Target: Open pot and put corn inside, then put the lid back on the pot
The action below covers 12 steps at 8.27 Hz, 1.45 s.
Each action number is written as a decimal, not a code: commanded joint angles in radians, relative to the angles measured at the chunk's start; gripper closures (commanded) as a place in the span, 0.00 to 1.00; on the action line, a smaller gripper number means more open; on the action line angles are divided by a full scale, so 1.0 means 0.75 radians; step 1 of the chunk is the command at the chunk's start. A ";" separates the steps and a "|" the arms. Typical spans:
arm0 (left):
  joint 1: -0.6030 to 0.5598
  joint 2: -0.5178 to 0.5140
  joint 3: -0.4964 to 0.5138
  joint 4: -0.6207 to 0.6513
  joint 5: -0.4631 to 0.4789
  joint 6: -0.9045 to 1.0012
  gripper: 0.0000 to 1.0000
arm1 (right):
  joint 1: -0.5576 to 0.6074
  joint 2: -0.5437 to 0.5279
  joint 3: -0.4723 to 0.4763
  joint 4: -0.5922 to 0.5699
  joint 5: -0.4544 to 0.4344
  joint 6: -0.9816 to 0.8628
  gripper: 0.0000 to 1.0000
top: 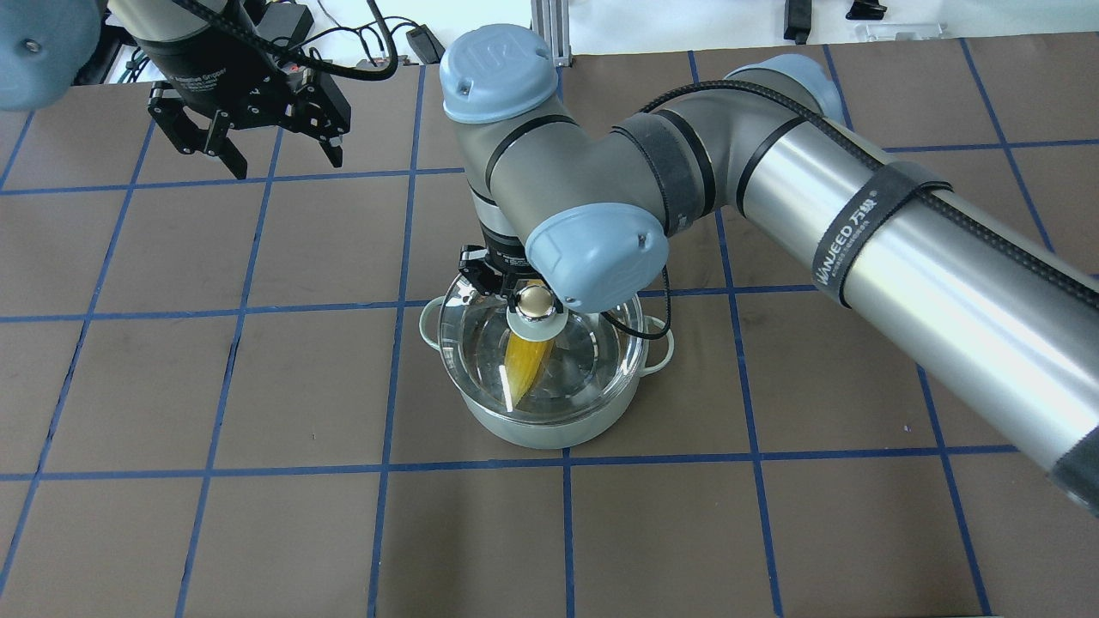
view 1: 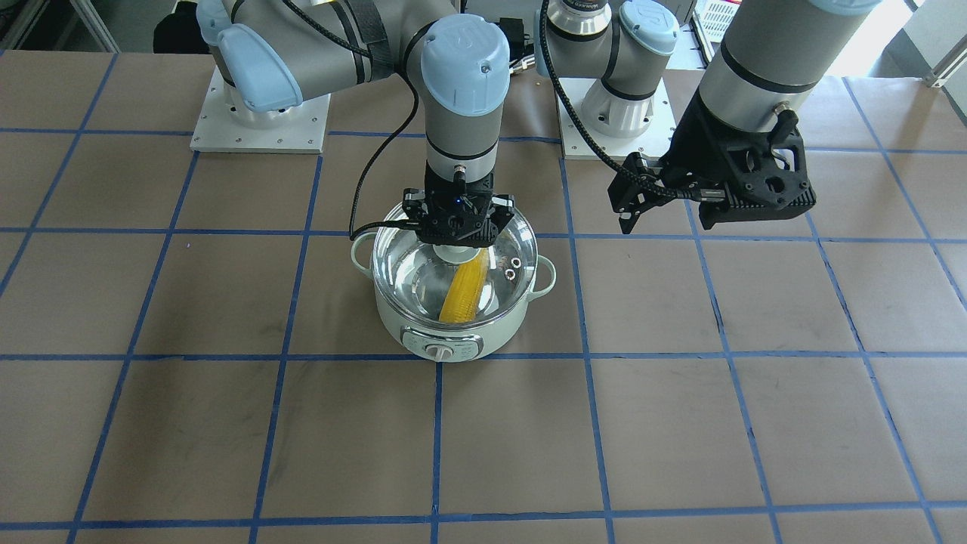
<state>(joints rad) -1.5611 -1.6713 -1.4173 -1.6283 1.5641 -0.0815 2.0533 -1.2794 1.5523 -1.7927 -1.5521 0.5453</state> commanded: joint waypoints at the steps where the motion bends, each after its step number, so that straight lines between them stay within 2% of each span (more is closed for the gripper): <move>1: -0.001 0.015 -0.043 0.003 0.001 0.002 0.00 | 0.001 0.000 0.002 -0.001 -0.002 -0.003 0.82; 9: -0.001 0.017 -0.045 0.005 0.001 0.004 0.00 | 0.001 0.000 0.021 -0.011 -0.004 -0.003 0.82; 11: -0.001 0.019 -0.045 0.003 0.001 0.002 0.00 | 0.001 0.000 0.021 -0.019 -0.002 -0.003 0.80; 12: -0.001 0.019 -0.045 0.003 0.001 0.002 0.00 | 0.001 0.000 0.021 -0.019 -0.002 -0.005 0.73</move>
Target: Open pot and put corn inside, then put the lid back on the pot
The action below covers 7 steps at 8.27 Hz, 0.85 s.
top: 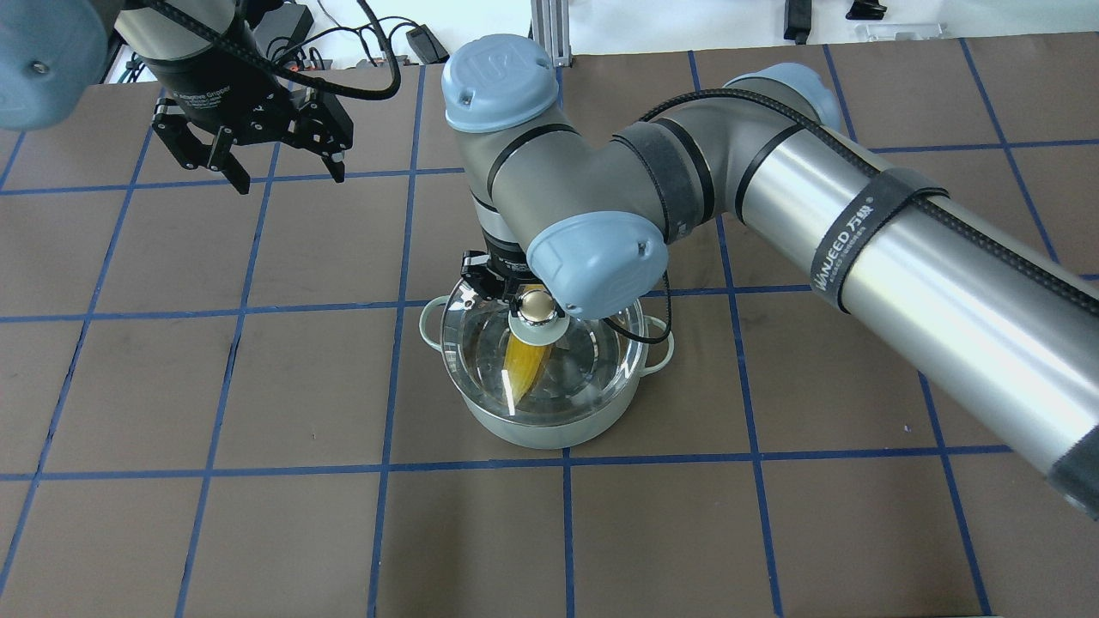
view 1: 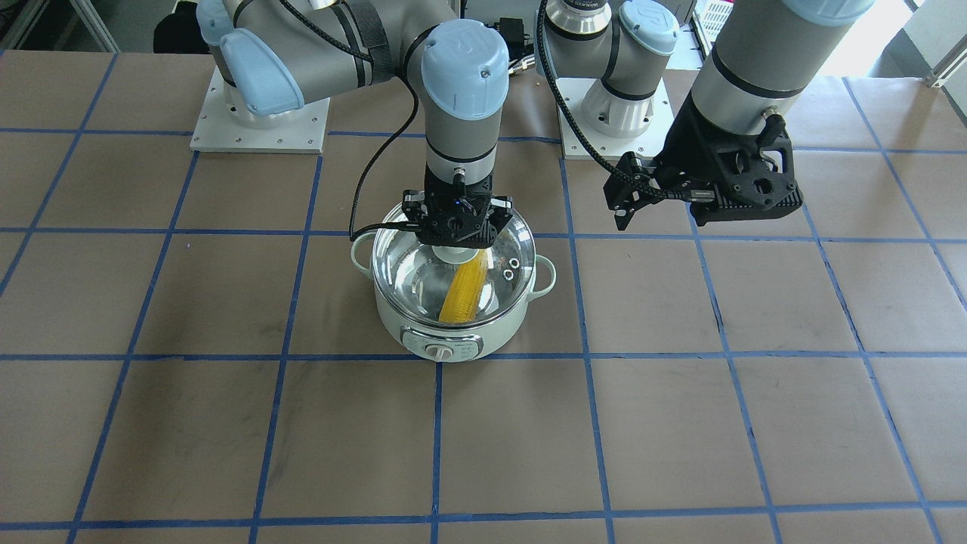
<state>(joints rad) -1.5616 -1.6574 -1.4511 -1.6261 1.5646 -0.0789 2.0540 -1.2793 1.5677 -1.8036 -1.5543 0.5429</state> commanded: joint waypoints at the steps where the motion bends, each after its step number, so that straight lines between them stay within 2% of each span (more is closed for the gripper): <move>1: 0.000 0.001 0.000 0.000 0.000 0.001 0.00 | 0.000 0.000 0.002 -0.005 -0.004 -0.010 0.43; 2: 0.000 0.003 0.000 0.000 0.000 0.001 0.00 | 0.000 0.000 0.004 -0.003 -0.026 -0.014 0.26; 4: 0.000 0.001 0.000 -0.002 0.000 -0.001 0.00 | 0.002 0.000 0.010 -0.003 -0.026 -0.014 0.00; 7: 0.000 0.001 -0.002 -0.004 0.000 -0.001 0.00 | -0.022 -0.091 0.006 0.016 -0.046 -0.041 0.00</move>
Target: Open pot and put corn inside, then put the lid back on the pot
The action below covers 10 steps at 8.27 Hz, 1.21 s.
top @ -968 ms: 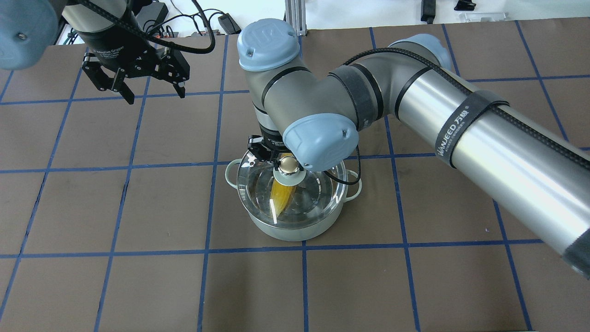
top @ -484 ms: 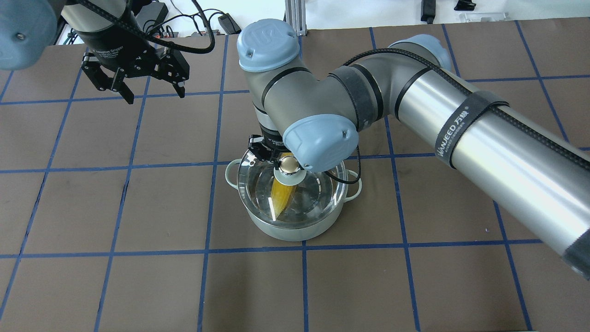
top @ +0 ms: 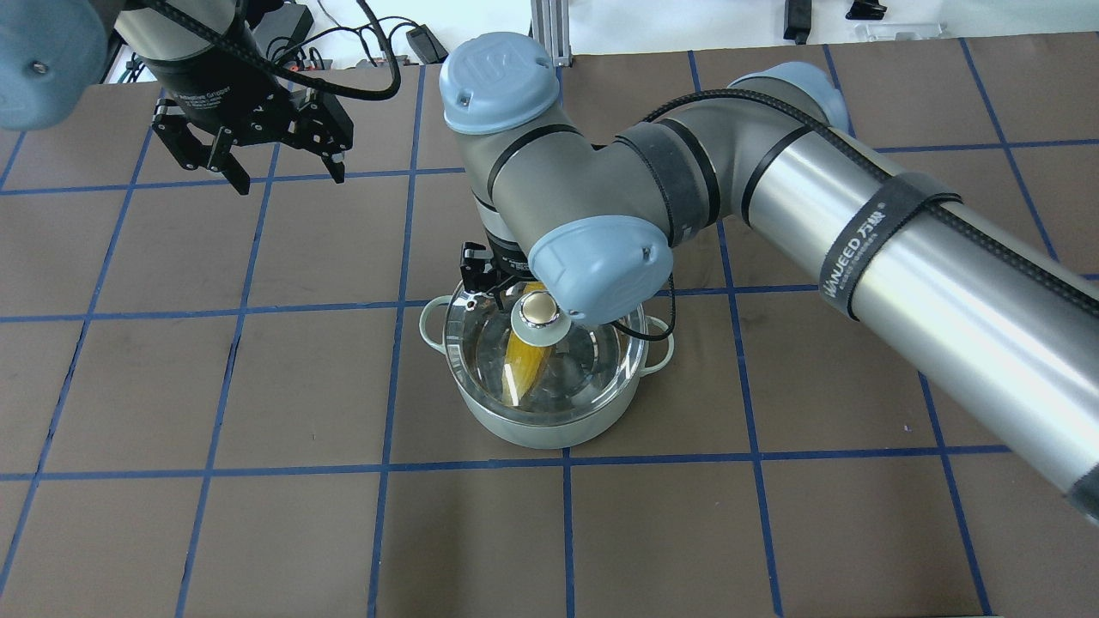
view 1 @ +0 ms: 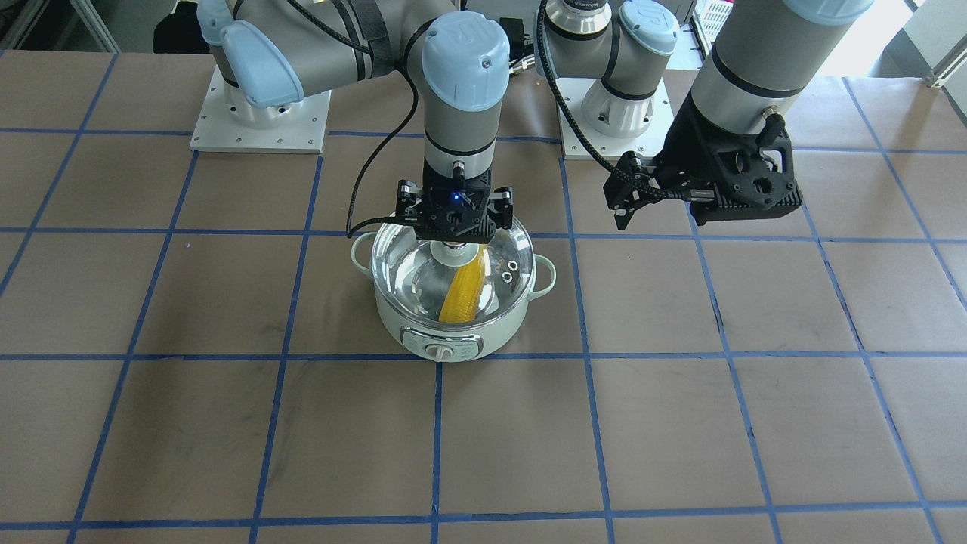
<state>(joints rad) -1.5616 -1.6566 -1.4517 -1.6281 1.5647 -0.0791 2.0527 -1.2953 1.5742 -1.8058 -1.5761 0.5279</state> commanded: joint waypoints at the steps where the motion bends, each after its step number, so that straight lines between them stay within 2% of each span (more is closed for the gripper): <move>1: 0.000 0.000 0.001 0.005 0.000 -0.001 0.00 | -0.047 -0.140 -0.007 0.094 -0.030 -0.079 0.00; 2: 0.000 0.000 0.001 0.005 0.000 -0.001 0.00 | -0.118 -0.217 -0.009 0.174 -0.034 -0.153 0.00; 5: 0.000 -0.002 0.001 0.003 0.000 -0.001 0.00 | -0.500 -0.457 -0.015 0.409 -0.034 -0.553 0.00; 6: 0.000 -0.002 -0.001 0.001 0.002 -0.001 0.00 | -0.582 -0.490 -0.015 0.476 -0.024 -0.625 0.00; 10: -0.002 0.002 0.001 0.001 0.002 -0.001 0.00 | -0.587 -0.506 -0.011 0.506 -0.013 -0.634 0.00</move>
